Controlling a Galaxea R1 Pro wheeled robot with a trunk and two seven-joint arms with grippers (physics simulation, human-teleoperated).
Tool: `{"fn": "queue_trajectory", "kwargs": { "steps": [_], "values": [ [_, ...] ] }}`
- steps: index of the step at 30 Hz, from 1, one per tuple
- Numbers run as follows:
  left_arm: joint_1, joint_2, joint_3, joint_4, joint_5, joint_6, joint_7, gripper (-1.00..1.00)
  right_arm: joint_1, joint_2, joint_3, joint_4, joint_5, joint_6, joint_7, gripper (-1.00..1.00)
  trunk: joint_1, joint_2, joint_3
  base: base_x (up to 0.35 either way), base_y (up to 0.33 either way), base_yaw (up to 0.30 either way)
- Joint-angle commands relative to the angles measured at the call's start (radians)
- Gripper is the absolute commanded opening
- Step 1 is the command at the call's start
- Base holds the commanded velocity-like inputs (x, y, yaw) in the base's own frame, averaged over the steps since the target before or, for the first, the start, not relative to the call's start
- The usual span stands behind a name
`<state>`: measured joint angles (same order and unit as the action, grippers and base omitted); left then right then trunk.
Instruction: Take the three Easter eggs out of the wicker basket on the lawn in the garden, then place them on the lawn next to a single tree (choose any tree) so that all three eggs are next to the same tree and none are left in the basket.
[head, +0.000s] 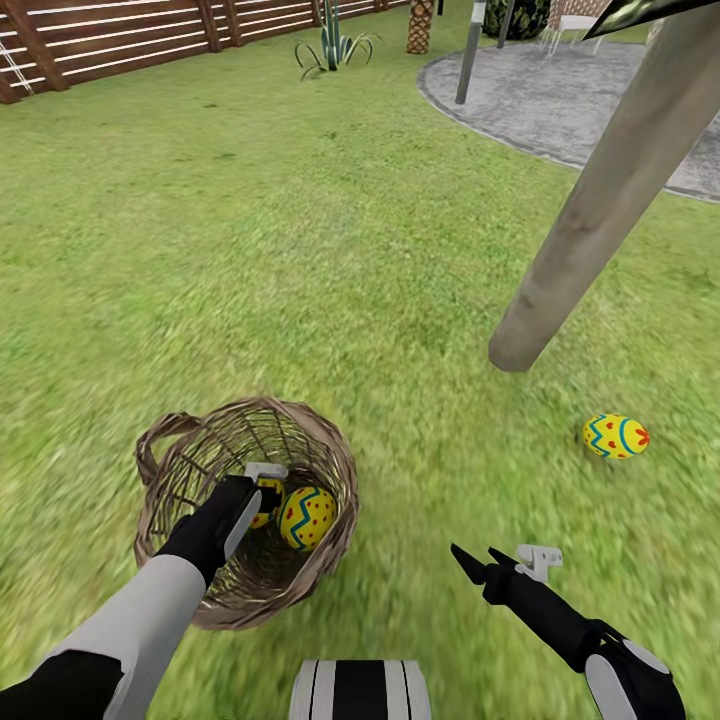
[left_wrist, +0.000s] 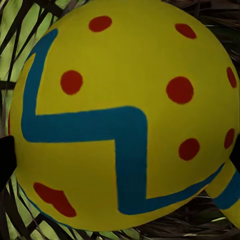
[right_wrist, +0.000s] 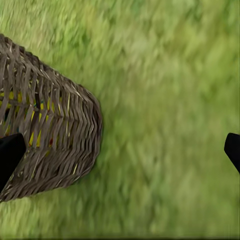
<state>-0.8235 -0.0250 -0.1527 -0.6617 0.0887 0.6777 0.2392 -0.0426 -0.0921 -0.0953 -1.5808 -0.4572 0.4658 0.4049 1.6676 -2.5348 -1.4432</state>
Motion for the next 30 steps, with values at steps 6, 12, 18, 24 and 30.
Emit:
{"fn": "queue_trajectory", "kwargs": {
  "steps": [6, 12, 18, 24, 30],
  "values": [
    [0.0, 0.0, -0.003, -0.001, 0.013, 0.004, 0.006, 1.0, 0.0, 0.0, -0.002, -0.001, -0.008, 0.008, 0.002, 1.0, 0.0, 0.0, -0.001, 0.0, 0.0, 0.0],
    [0.0, 0.0, -0.002, -0.001, 0.013, 0.004, 0.006, 1.0, 0.0, 0.0, -0.002, -0.001, -0.008, 0.008, 0.002, 1.0, 0.0, 0.0, -0.001, 0.0, 0.0, 0.0],
    [0.0, 0.0, -0.002, -0.001, 0.013, 0.004, 0.007, -1.0, 0.0, 0.0, -0.002, -0.001, -0.008, 0.007, 0.002, 1.0, 0.0, 0.0, -0.001, 0.0, 0.0, 0.0],
    [0.0, 0.0, -0.001, 0.0, 0.013, 0.005, 0.0, -1.0, 0.0, 0.0, -0.003, -0.001, -0.008, 0.008, 0.002, 1.0, 0.0, 0.0, -0.001, 0.0, 0.0, 0.0],
    [0.0, 0.0, -0.001, 0.001, 0.014, 0.005, -0.001, -1.0, 0.0, 0.0, -0.003, -0.001, -0.006, 0.008, 0.002, 1.0, 0.0, 0.0, -0.001, 0.0, 0.0, 0.0]
  ]
}}
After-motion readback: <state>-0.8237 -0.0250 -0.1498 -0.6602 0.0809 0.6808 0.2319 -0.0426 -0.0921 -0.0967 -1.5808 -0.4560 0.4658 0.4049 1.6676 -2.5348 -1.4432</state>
